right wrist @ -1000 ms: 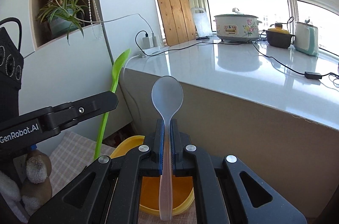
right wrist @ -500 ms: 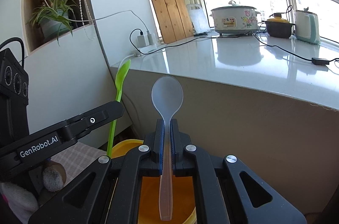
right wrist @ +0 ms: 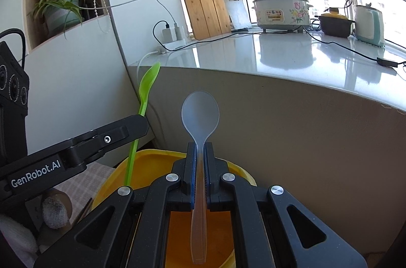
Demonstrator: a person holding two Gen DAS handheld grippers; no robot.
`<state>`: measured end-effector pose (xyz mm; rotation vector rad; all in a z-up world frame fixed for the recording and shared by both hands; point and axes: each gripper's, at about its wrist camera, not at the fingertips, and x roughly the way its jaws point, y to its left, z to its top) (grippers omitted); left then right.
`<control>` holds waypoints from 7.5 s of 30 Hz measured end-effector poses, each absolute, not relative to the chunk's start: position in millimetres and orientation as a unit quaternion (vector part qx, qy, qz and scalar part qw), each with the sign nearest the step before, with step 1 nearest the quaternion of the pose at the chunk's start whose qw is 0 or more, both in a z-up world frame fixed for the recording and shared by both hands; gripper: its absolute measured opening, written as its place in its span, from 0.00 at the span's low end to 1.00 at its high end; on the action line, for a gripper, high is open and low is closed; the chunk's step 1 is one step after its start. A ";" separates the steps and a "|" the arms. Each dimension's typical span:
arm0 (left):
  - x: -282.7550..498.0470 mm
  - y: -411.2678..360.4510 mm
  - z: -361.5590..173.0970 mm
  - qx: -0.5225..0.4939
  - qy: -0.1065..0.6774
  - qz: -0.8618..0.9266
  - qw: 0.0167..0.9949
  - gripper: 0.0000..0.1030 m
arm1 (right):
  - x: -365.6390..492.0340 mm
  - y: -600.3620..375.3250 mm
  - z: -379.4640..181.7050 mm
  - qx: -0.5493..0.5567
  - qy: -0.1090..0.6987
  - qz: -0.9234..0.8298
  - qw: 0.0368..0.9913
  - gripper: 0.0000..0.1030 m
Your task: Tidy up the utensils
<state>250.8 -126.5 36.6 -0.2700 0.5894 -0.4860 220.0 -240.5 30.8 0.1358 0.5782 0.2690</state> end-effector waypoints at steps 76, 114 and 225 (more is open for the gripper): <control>-97.9 245.6 7.5 -0.143 0.410 0.204 0.877 0.58 | 134.7 -69.3 -13.0 -0.082 0.430 0.280 0.854 0.48; 59.3 23.3 70.6 -0.088 0.399 -0.019 0.912 0.58 | 34.5 -308.4 137.9 -0.017 0.240 0.212 0.947 0.59; 111.0 27.8 -26.3 -0.055 0.472 -0.058 0.878 0.37 | 49.3 -177.5 55.1 -0.024 0.338 0.270 0.901 0.59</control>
